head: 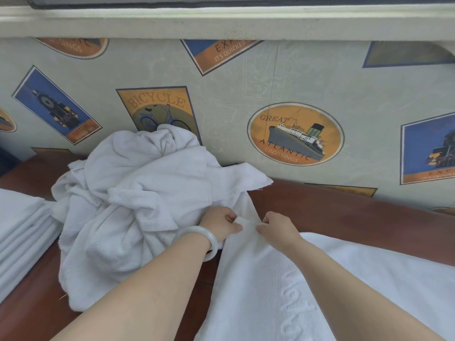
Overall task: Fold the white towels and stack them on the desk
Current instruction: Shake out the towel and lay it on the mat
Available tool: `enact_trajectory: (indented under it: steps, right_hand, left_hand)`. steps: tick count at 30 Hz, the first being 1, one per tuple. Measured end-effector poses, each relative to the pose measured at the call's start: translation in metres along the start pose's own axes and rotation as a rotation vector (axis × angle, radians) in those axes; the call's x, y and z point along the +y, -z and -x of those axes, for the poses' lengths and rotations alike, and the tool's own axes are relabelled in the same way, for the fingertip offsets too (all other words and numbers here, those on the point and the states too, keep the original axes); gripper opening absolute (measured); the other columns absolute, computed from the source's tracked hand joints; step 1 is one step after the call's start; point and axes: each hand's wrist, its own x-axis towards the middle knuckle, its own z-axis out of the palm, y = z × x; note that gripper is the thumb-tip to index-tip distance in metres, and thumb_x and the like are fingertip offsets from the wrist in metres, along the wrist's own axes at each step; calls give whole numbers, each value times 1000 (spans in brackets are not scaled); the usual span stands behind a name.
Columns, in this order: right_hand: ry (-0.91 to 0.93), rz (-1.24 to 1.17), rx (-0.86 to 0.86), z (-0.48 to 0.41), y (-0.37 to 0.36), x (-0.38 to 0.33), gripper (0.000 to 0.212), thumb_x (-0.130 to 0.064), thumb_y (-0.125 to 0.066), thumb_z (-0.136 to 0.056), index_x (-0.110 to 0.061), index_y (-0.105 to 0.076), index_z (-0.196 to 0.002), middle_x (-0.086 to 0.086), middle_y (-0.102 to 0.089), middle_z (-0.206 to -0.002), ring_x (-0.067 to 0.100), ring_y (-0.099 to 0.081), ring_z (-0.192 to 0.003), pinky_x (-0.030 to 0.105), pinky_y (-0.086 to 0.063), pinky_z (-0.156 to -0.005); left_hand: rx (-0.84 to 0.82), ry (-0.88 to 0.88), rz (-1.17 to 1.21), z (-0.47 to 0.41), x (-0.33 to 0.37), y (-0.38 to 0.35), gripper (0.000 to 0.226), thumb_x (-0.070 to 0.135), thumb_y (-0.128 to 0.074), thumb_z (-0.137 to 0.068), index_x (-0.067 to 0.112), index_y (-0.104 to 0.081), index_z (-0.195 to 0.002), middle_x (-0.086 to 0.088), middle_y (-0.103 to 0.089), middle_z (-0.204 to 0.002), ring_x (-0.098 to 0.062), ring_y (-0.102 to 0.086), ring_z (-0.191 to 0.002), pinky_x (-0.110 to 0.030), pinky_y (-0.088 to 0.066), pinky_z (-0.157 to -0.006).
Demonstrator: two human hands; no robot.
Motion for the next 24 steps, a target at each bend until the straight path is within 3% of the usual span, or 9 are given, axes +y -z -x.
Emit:
enact_trajectory:
  steps: [4,7,11,14,16,18,20,24]
  right_hand:
    - [112,63,-161,6,35,10,31,-43,-70,-84,-16,-56,-77,-4,-54,-77,12,-48,-66,26,-35,-58]
    - [123,243,-242,8,54,31,44,-43,-69,-85,-17,-44,-59,-4,-42,-64,13,-40,-59,29,-27,-56]
    - [58,248,-129,9,78,62,59,-50,-72,-82,-17,-31,-55,-3,-29,-55,15,-29,-52,31,-18,-50]
    - [17,315,-125,13,89,75,61,-63,-70,-77,-15,-38,-57,-2,-35,-53,16,-36,-50,29,-24,-48]
    - [-23,367,-251,21,97,81,58,-69,-68,-75,-12,-58,-71,4,-57,-67,16,-53,-60,26,-39,-57]
    - [-78,471,-351,28,112,92,61,-71,-70,-71,-13,-68,-93,2,-68,-92,16,-63,-84,27,-47,-75]
    - [-139,598,-344,31,129,108,59,-71,-74,-65,-18,-65,-88,-4,-66,-92,16,-62,-84,30,-44,-76]
    - [-192,688,-182,31,134,137,62,-74,-71,-63,-19,-64,-91,-5,-67,-96,16,-58,-90,39,-22,-87]
  left_hand:
    - [55,0,-71,-1,4,-4,16,12,-77,-81,11,-69,-94,9,-54,-68,-8,-52,-65,-25,-48,-75]
    - [52,7,-108,-2,4,-5,13,14,-75,-83,15,-66,-91,9,-53,-69,-8,-51,-66,-23,-46,-75]
    - [72,4,-165,-3,3,-9,13,16,-72,-85,19,-59,-82,8,-51,-70,-11,-50,-69,-24,-44,-73]
    - [94,9,-222,-1,5,-14,11,19,-68,-89,18,-58,-85,8,-51,-72,-12,-50,-71,-24,-40,-69]
    - [99,9,-250,-2,5,-14,10,21,-66,-90,17,-57,-87,7,-52,-74,-14,-52,-74,-25,-39,-69]
    - [96,14,-257,-2,5,-14,11,21,-66,-90,17,-58,-86,5,-54,-76,-17,-55,-77,-27,-40,-71]
    - [92,21,-270,-1,6,-14,10,21,-66,-90,16,-57,-87,3,-56,-79,-18,-56,-79,-27,-40,-71]
    - [106,27,-299,0,8,-16,11,23,-65,-91,17,-56,-89,4,-56,-79,-19,-56,-80,-28,-40,-73]
